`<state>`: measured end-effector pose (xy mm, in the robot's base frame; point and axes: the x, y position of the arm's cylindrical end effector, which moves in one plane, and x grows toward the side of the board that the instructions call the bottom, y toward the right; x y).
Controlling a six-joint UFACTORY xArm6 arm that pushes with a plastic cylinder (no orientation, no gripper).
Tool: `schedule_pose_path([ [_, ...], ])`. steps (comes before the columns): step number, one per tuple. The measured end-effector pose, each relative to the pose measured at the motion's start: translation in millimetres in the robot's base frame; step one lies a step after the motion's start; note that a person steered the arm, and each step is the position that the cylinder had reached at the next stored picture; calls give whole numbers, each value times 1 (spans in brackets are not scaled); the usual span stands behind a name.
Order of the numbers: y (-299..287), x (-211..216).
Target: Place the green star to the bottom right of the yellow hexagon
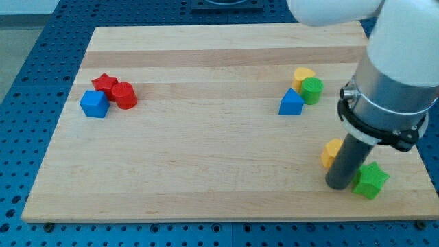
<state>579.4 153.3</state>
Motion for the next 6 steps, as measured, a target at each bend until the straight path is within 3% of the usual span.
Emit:
schedule_pose_path([
  [2, 4, 25],
  [6, 53, 19],
])
